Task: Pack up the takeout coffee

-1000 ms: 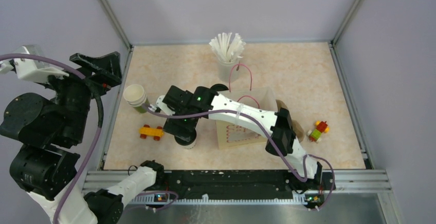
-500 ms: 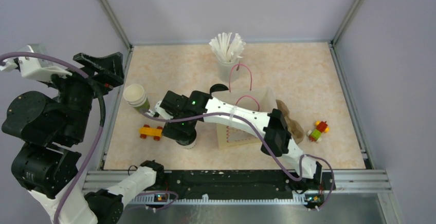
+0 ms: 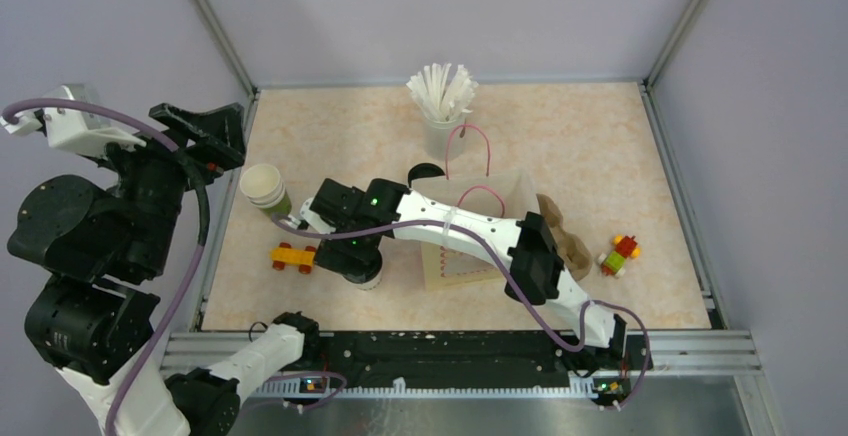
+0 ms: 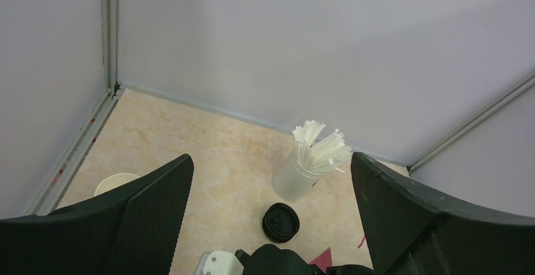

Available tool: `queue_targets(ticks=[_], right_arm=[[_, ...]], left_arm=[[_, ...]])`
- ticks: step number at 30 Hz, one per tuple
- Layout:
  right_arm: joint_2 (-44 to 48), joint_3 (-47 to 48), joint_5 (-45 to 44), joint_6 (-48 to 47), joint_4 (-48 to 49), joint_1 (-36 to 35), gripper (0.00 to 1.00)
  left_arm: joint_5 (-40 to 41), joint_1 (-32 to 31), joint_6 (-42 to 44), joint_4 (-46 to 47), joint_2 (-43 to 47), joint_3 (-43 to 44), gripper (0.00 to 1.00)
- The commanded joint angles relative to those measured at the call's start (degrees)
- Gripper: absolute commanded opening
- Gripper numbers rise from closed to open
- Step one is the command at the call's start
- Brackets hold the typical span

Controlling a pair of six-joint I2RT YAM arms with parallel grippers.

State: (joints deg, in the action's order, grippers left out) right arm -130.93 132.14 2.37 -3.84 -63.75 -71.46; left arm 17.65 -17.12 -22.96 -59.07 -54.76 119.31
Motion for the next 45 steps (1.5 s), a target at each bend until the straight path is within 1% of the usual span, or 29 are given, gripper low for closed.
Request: queue_targets(ticks=[1, 15, 30, 32, 35, 45], right_arm=[[-0.35, 2.52, 0.53, 0.85, 1.79, -0.70, 0.94], [-1.11, 1.87, -0.32, 1.18, 2.50, -1.14, 0.90], [-1.25, 0.48, -1.80, 1.62, 2.30, -1.58, 0.81], [-1.34, 0.11, -2.17, 1.80, 2.26, -1.78, 0.82], [-1.42, -0.11, -3.63, 1.78, 2.04, -2.13, 0.87], [-1.52, -0.21, -5.71, 2.02, 1.76, -2.63, 0.86]], left_arm=[[-0.40, 0.18, 0.90, 2.35, 0.09, -0.56, 0.99], [-0.42, 0.18, 1.69, 2.82, 0.43, -0.74, 0.99], [-0.48, 0.16, 2.04, 2.47, 0.71, -0.80, 0.99], [-0.57, 0.21, 2.04, 2.47, 0.78, -0.79, 0.99], [-0.60, 0.16, 2.13, 2.47, 0.84, -0.83, 0.99], [-0.39, 0.16, 2.04, 2.09, 1.37, -0.81, 0.99]])
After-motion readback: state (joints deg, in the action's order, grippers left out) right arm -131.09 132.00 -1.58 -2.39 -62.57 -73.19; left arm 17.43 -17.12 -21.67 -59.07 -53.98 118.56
